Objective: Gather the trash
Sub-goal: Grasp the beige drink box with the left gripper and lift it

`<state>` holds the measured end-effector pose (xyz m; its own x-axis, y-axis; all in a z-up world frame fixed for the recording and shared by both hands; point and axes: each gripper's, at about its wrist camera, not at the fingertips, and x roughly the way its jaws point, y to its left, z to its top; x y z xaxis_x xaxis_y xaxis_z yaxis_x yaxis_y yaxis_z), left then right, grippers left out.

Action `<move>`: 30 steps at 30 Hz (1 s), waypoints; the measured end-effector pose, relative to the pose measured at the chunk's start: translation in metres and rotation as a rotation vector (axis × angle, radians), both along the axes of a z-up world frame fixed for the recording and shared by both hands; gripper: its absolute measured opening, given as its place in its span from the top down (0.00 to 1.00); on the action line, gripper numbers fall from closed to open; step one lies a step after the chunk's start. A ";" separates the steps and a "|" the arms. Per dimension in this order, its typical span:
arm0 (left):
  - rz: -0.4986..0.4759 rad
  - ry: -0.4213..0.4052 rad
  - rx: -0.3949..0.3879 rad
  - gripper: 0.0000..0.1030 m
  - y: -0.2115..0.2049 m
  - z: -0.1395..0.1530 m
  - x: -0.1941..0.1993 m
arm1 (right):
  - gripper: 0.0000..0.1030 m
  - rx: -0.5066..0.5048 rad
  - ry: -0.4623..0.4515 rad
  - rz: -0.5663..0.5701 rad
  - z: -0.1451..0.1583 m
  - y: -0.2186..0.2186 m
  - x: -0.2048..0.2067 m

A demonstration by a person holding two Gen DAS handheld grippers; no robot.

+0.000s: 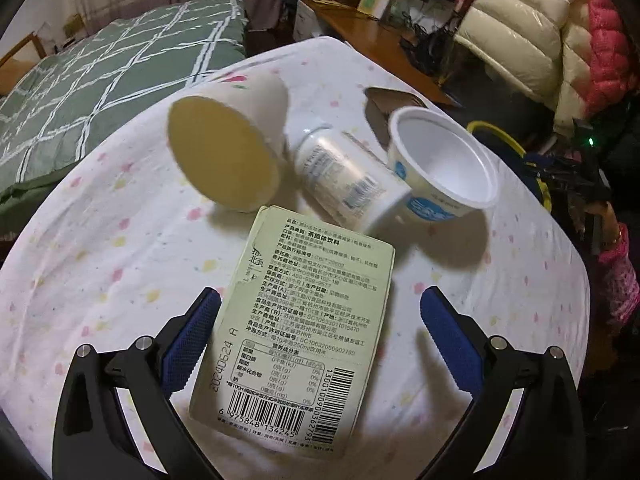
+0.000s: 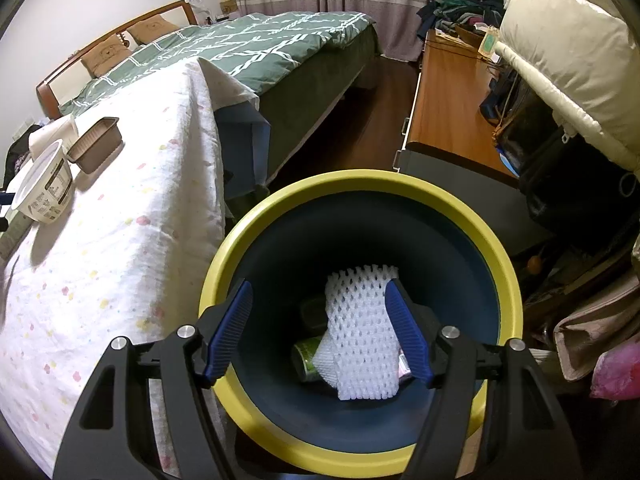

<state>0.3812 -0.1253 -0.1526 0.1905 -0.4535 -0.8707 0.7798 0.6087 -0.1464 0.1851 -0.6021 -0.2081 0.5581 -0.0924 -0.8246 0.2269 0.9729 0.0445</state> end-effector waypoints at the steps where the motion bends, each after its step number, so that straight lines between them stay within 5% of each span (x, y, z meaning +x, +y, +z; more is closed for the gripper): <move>1: -0.004 -0.006 0.008 0.05 -0.003 0.000 -0.002 | 0.37 -0.001 0.001 0.002 0.000 0.001 0.000; 11: -0.056 -0.103 0.142 0.07 -0.026 -0.016 -0.032 | 0.37 0.014 -0.005 0.011 -0.004 0.003 -0.006; 16: 0.011 -0.112 0.128 0.27 -0.019 -0.011 -0.038 | 0.37 0.033 -0.015 0.014 -0.002 0.002 -0.014; 24: 0.119 -0.231 0.133 0.28 -0.019 0.016 -0.077 | 0.37 0.053 -0.051 0.017 0.007 -0.001 -0.032; 30: 0.108 -0.285 0.129 0.28 -0.038 0.041 -0.119 | 0.37 0.054 -0.076 0.018 0.015 -0.006 -0.050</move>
